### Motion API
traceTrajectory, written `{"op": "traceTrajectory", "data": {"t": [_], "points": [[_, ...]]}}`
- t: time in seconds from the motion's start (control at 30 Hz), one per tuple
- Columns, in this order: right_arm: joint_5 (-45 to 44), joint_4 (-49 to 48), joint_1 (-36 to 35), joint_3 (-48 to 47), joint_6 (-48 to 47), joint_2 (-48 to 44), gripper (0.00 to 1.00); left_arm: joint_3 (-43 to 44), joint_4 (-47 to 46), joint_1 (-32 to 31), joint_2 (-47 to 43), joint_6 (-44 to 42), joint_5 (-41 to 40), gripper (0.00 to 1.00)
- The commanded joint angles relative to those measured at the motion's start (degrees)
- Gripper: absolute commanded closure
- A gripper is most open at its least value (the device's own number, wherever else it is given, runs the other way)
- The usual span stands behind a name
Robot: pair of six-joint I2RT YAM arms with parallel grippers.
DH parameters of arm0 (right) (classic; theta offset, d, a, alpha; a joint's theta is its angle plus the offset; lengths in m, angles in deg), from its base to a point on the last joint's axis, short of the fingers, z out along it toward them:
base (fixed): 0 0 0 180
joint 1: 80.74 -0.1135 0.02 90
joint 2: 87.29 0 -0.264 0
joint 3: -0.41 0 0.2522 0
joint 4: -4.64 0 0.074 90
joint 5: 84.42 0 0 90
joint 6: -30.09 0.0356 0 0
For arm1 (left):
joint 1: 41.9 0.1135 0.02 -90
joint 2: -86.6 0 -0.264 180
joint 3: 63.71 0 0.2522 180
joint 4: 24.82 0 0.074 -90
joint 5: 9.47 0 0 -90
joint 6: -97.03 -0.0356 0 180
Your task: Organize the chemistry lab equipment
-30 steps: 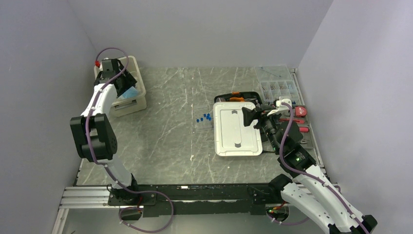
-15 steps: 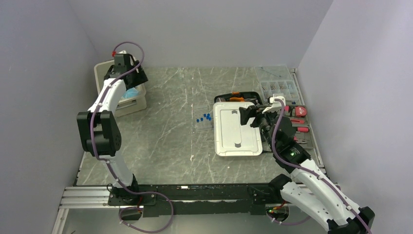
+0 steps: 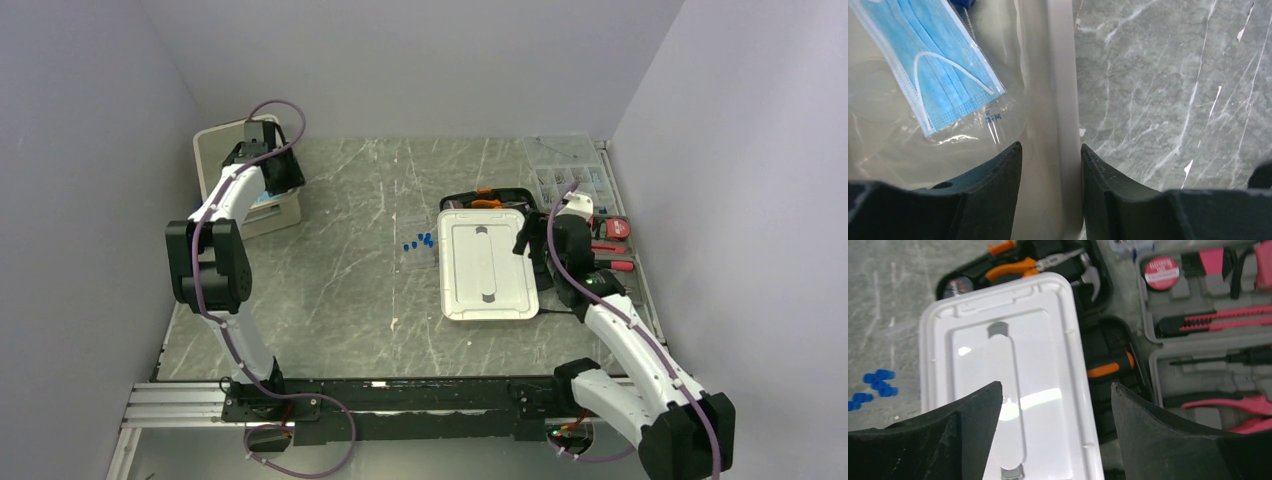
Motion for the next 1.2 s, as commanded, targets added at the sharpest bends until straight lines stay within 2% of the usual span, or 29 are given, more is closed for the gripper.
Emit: {"op": "traceTrajectory", "data": {"t": [0.0,0.2,0.4,0.53,0.77,0.97,1.17], "points": [[5.92,4.89,5.39,-2.72,4.48,2.79,0.20,-0.91,-0.83,-1.00,0.36,-1.59,3.40,0.53],[10.02,6.23,9.41,-2.94,5.02,7.68,0.29,-3.04,0.69,-4.34,-1.30,-4.50,0.49,0.64],[11.91,5.05,9.95,-2.22,3.98,10.12,0.34,-7.77,0.64,-5.68,-4.50,-5.06,1.03,0.73],[13.63,3.94,10.04,-2.13,3.59,12.76,0.41,-10.52,1.87,-7.66,-7.51,-5.68,0.46,0.78],[13.93,2.56,10.02,-1.86,2.99,17.25,0.49,-15.36,3.07,-12.02,-13.15,-6.15,-1.15,0.83],[13.93,2.10,9.94,-2.03,2.64,19.93,0.57,-19.29,2.88,-12.54,-17.42,-4.02,1.87,0.89],[13.49,0.30,9.88,-1.22,2.39,20.56,0.60,-24.76,1.38,-14.50,-22.09,-2.21,6.21,0.90]]}}
